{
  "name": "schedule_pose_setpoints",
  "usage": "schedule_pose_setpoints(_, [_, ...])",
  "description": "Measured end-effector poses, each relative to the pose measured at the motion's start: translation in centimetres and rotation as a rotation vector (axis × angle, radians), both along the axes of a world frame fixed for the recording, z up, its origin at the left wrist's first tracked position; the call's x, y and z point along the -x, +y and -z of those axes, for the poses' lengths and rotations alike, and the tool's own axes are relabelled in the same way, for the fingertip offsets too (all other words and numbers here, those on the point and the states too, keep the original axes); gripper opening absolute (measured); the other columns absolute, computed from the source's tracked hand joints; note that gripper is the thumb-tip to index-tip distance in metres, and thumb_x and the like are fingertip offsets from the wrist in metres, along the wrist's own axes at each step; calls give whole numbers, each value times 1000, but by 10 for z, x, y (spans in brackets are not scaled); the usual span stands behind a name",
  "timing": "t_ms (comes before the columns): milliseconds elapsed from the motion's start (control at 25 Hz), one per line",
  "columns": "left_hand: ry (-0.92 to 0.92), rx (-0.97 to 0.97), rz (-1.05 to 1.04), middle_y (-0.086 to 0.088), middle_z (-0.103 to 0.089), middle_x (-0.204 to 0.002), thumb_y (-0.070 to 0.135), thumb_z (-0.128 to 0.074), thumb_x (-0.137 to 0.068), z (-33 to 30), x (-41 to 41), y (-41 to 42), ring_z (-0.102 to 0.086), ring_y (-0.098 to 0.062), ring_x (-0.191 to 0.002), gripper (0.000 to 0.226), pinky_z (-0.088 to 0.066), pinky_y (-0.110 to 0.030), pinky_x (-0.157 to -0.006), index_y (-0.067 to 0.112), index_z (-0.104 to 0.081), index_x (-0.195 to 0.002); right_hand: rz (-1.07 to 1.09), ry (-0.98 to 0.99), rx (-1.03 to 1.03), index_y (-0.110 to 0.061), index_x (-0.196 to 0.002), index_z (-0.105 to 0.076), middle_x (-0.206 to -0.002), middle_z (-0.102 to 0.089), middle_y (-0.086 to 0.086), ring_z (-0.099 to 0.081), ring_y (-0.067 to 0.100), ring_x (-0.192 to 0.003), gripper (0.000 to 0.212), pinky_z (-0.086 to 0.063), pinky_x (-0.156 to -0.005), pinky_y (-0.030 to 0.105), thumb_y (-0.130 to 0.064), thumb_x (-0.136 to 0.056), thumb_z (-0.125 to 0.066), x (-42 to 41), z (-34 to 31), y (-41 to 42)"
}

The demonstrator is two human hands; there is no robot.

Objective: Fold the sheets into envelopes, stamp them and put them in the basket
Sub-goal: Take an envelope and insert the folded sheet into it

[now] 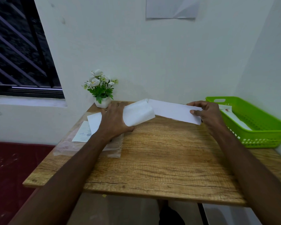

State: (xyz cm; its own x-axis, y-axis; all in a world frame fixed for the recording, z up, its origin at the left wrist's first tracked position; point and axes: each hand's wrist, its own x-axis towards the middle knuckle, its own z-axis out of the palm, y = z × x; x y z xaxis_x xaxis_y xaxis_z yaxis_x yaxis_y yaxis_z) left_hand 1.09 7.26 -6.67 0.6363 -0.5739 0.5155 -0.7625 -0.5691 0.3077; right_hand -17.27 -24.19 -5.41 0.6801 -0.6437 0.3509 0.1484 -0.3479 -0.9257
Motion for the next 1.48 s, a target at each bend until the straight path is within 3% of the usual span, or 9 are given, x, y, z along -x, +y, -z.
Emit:
schedule_pose_setpoints(80, [-18, -18, -20, -4, -50, -139, 53, -89, -58, -1, -2, 1, -43, -26, -130, 100, -36, -52, -105, 25, -46, -144, -48, 20, 27, -15, -92, -79, -89, -79, -2, -72, 15, -80, 30, -56, -65, 25, 11, -76, -75, 0, -1, -2])
schedule_pose_setpoints(240, [-28, -71, -18, -3, -48, -139, 56, -88, -56, -2, -5, 5, -42, -26, -130, 104, -32, -52, -107, 28, -43, -146, -43, 26, 99, -6, -100, -78, -100, -77, 13, -71, 24, -91, 29, -56, -86, 38, 12, -78, -74, 0, -3, -4])
schedule_pose_setpoints(440, [-55, -117, 21, -3, -47, -142, 57, -88, -58, -3, -6, 7, -40, -25, -133, 107, -29, -50, -107, 28, -39, -148, -67, 27, 76, -6, -99, -79, -99, -77, 14, -70, 21, -88, 28, -56, -77, 32, 12, -78, -72, 4, -6, -4])
schedule_pose_setpoints(560, [-27, -71, 17, -4, -48, -141, 54, -89, -58, -4, -8, 9, -41, -25, -132, 105, -29, -51, -109, 28, -40, -148, -91, 31, 85, -11, -93, -80, -95, -78, 5, -72, 16, -85, 32, -56, -74, 26, 14, -76, -72, 5, -10, -4])
schedule_pose_setpoints(760, [-38, -149, 75, -3, -44, -145, 56, -89, -59, -2, -8, 8, -38, -25, -136, 108, -30, -51, -108, 26, -38, -149, -66, 25, 140, -10, -96, -80, -95, -78, 4, -72, 19, -90, 32, -56, -80, 31, 14, -76, -71, 5, -11, -2])
schedule_pose_setpoints(960, [-51, -117, 142, -3, -46, -143, 55, -89, -60, -1, -7, 6, -40, -24, -134, 107, -34, -52, -107, 24, -40, -149, -100, 63, 50, -21, -83, -80, -86, -79, -6, -73, 8, -78, 34, -55, -64, 19, 12, -73, -76, 2, -8, -1])
schedule_pose_setpoints(1240, [-76, -76, 258, 0, -49, -137, 60, -80, -60, 0, 8, 0, -39, -20, -129, 100, -34, -52, -105, 24, -43, -146, -235, 80, -89, -26, -85, -81, -90, -80, 0, -75, 15, -78, 28, -57, -59, 26, -1, -75, -83, -14, 12, 23])
schedule_pose_setpoints(1480, [-68, -96, 291, 0, -49, -138, 63, -74, -62, 1, 11, -2, -41, -20, -130, 98, -32, -49, -107, 28, -41, -148, -265, 105, -119, -16, -99, -77, -103, -78, 11, -75, 25, -89, 27, -60, -70, 37, -10, -75, -86, -23, 18, 39])
